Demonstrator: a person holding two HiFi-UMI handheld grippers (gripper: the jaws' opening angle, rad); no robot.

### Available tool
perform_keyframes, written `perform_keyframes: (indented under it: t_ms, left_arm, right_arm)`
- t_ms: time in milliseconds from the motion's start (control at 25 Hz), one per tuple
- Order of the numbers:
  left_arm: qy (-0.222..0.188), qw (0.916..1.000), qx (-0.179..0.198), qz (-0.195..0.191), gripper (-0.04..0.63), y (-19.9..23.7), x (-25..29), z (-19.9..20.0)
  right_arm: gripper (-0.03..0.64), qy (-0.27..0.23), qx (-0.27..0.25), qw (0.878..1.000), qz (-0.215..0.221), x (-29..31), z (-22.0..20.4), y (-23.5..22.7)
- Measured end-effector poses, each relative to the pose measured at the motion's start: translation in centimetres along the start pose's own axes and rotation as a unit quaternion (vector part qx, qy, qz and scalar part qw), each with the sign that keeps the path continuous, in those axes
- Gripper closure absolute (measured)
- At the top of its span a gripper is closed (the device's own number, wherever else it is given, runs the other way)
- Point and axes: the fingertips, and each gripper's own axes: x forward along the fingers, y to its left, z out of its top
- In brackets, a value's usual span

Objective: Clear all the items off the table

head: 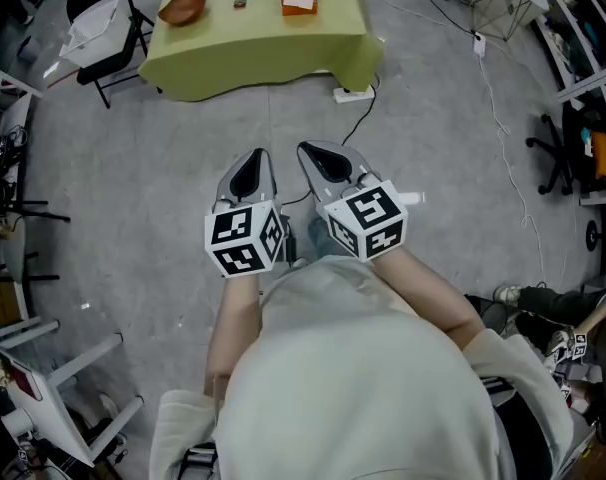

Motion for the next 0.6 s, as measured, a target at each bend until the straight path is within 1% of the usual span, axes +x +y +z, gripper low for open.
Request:
perform_keyframes:
  t_ms: [320,600]
  left_arm:
    - [0.007,0.9998,-0.013,0.013,0.586,0.7,6.5,2.5]
    - [0.006,0.9995,-0.016,0.028,0.586,0.8,11.5,5.1]
  right_arm:
    - [0.62,0.015,-0.014,1.0,0.021,4.6,2.1,-4.9]
    - [0.619,0.022,-0.022,0.999,0.033,7.8,3.9,-9.6]
